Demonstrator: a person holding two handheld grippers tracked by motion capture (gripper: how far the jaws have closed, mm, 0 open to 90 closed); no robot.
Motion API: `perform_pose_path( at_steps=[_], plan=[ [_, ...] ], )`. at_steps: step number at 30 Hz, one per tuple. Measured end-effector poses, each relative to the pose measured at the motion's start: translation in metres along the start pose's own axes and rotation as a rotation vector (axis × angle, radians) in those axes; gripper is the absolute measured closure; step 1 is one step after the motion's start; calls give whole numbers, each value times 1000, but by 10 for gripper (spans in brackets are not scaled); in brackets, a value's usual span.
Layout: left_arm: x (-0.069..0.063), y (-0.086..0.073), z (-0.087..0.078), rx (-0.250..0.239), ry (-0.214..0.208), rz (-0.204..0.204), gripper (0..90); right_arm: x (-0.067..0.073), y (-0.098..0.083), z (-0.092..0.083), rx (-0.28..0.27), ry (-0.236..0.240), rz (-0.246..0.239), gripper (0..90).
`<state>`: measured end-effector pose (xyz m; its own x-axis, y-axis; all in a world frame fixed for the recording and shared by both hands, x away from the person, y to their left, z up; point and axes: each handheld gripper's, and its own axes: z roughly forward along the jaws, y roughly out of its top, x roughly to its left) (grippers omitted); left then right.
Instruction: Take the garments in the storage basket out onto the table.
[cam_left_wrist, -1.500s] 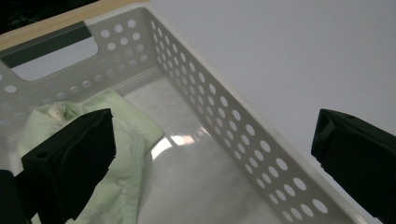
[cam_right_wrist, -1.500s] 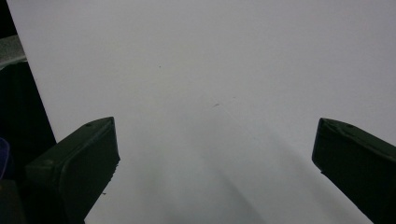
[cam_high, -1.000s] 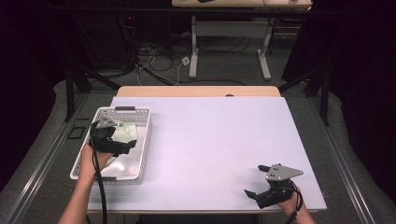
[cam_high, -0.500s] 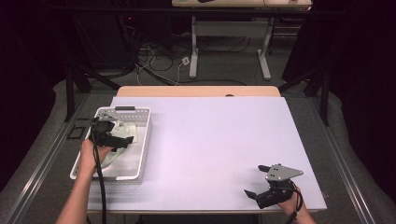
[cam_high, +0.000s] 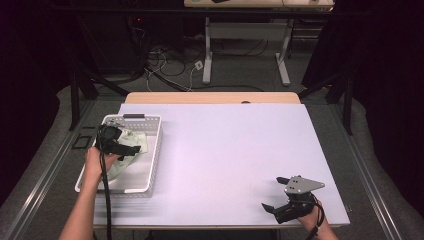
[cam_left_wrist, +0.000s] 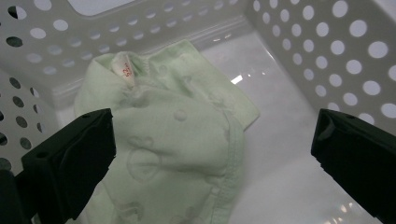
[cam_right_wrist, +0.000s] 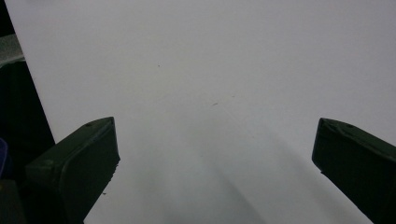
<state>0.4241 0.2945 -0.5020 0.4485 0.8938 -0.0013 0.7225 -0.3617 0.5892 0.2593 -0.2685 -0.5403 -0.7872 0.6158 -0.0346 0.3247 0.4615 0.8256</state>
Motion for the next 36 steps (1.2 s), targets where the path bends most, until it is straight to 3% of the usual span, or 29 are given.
perform_pose_path(
  at_steps=[12,15,18,19,22,27,30,36],
  plan=[
    [5,0,15,74,31,-17,6,0,0,1,3,5,1,2],
    [5,0,16,78,38,-24,30,0,0,1,-3,3,0,2],
    [6,-1,18,103,47,-32,55,0,0,1,3,6,0,2],
    [7,-1,20,132,53,-38,68,0,-1,2,-18,4,3,2],
    [6,-3,24,146,69,-48,108,0,0,1,-8,3,1,1],
    [5,-3,28,180,83,-29,156,0,0,1,-8,4,2,2],
    [4,-3,29,194,87,-36,169,0,0,1,-1,3,5,2],
    [4,-6,34,245,116,-21,269,0,0,1,-1,5,6,2]
  ],
)
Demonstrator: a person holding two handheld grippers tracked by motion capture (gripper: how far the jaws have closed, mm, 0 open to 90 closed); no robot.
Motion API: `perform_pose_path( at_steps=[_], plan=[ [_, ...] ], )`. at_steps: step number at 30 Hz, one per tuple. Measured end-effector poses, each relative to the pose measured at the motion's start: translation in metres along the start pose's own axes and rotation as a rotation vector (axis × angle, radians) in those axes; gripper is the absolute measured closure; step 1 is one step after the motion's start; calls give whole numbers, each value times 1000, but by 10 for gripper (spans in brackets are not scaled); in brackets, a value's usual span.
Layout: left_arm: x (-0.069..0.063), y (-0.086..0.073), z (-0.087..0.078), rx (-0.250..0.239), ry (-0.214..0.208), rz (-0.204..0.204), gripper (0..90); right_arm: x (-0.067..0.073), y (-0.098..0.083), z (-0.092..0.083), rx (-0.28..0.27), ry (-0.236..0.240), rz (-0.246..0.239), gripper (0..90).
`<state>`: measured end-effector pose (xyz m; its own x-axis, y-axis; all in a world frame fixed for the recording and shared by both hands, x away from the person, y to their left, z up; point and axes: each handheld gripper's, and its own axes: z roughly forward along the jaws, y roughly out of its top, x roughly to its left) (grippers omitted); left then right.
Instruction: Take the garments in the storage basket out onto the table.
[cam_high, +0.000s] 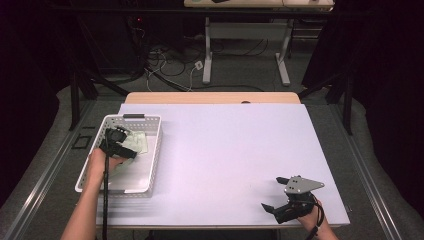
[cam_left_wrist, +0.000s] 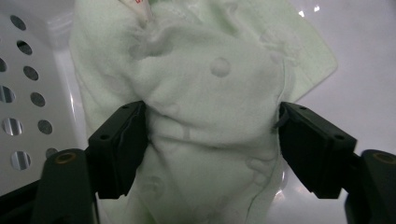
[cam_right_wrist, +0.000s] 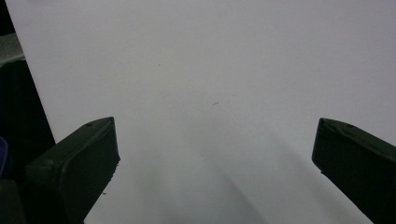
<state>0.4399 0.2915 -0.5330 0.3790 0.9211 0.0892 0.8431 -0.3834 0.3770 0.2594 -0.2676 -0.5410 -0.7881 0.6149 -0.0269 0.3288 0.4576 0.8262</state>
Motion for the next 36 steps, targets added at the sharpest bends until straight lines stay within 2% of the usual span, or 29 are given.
perform_pose_path(
  at_steps=[6,10,11,14,21,26,33,36],
  plan=[
    [-1,-1,0,6,-4,-8,315,0,0,0,-1,-1,-1,2],
    [-1,-1,-1,0,3,0,386,0,0,1,-6,-2,-1,1],
    [-1,-2,-2,-4,16,3,463,0,0,0,-5,-2,-1,2],
    [-4,-2,-2,-4,29,10,544,0,0,0,2,-3,-3,2],
    [-7,-2,-4,0,41,67,728,0,0,0,1,-3,-6,2],
    [-5,-4,-8,-11,26,52,761,0,0,0,-5,-3,-3,2],
    [-6,-3,-17,-48,28,68,763,0,0,-1,-3,-7,-3,2],
    [-8,-2,-25,-83,25,82,765,0,0,-1,-3,-8,-5,2]
  ],
)
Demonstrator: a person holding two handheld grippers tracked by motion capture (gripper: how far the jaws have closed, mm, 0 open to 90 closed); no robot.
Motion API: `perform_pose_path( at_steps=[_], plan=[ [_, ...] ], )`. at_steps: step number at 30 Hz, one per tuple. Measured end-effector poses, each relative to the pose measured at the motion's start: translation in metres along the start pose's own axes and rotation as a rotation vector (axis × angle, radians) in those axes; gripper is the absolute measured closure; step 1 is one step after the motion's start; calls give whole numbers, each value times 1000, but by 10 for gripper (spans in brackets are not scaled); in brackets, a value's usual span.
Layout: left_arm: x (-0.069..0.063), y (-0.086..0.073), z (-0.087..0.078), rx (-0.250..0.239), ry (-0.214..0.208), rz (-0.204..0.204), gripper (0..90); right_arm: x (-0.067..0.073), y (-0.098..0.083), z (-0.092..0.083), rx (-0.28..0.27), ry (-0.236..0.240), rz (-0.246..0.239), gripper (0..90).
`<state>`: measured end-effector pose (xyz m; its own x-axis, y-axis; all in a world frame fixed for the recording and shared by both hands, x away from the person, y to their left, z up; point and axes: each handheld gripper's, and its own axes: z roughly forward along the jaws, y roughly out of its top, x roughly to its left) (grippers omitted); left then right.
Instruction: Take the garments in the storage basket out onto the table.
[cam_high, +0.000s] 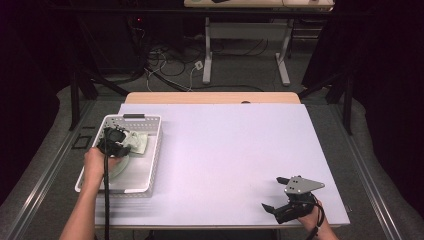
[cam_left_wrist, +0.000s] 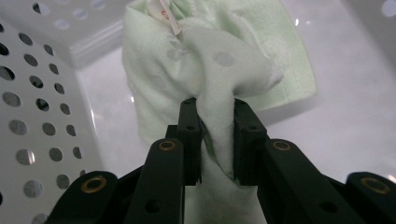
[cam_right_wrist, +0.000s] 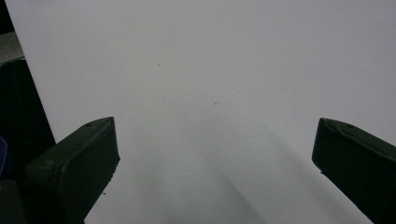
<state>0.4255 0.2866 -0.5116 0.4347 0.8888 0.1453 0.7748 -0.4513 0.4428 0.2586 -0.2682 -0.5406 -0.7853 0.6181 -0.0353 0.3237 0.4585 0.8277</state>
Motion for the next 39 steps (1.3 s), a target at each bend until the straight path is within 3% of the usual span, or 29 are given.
perform_pose_path(
  at_steps=[6,39],
  plan=[
    [-2,1,-10,-48,6,16,769,0,0,0,-3,2,0,2],
    [-18,5,-48,-178,29,63,768,0,0,1,-2,5,2,1]
  ],
)
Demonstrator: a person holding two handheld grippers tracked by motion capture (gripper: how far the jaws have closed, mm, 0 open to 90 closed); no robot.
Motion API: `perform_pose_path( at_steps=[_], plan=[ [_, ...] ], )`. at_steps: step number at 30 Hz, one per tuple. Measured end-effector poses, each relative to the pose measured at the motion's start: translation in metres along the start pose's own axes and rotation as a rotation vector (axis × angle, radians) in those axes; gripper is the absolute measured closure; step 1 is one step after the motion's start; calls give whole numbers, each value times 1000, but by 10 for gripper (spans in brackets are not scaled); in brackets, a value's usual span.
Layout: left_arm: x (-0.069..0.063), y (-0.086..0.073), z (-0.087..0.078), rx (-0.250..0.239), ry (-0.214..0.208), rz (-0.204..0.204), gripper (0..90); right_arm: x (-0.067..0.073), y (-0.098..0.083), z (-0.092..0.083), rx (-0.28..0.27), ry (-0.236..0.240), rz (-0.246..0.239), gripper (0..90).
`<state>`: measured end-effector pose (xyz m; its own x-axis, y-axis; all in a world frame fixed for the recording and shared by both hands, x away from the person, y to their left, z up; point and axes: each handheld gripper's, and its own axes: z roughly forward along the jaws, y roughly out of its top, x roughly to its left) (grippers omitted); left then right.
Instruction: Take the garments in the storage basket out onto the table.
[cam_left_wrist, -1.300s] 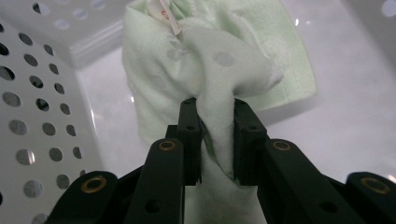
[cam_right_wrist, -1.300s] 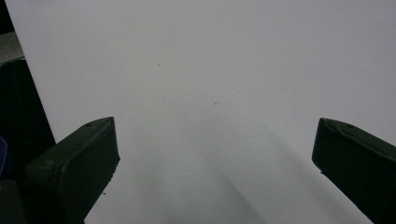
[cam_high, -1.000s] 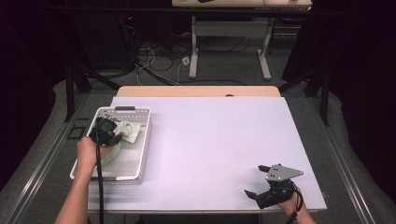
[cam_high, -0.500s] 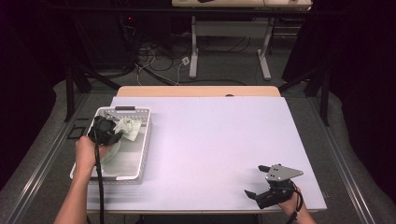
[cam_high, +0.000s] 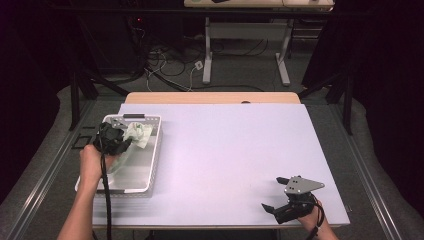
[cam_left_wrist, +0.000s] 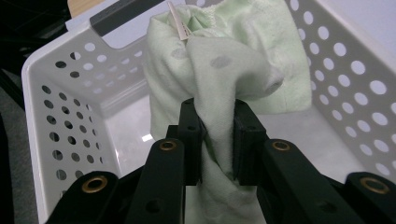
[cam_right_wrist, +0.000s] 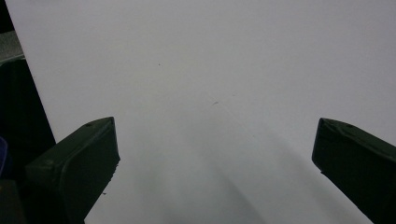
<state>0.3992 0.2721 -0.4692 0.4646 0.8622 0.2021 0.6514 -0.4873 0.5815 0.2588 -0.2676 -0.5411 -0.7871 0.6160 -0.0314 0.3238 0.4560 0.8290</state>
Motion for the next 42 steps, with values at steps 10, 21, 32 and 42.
perform_pose_path(
  at_steps=[10,21,32,42],
  plan=[
    [-10,7,-11,-45,1,31,768,0,0,0,1,1,1,2],
    [-20,12,-20,-76,3,65,768,0,0,1,1,0,2,1],
    [-31,18,-27,-108,-3,99,768,-1,0,0,9,0,-3,2],
    [-43,22,-31,-116,-11,137,768,-1,0,0,7,3,4,2]
  ],
)
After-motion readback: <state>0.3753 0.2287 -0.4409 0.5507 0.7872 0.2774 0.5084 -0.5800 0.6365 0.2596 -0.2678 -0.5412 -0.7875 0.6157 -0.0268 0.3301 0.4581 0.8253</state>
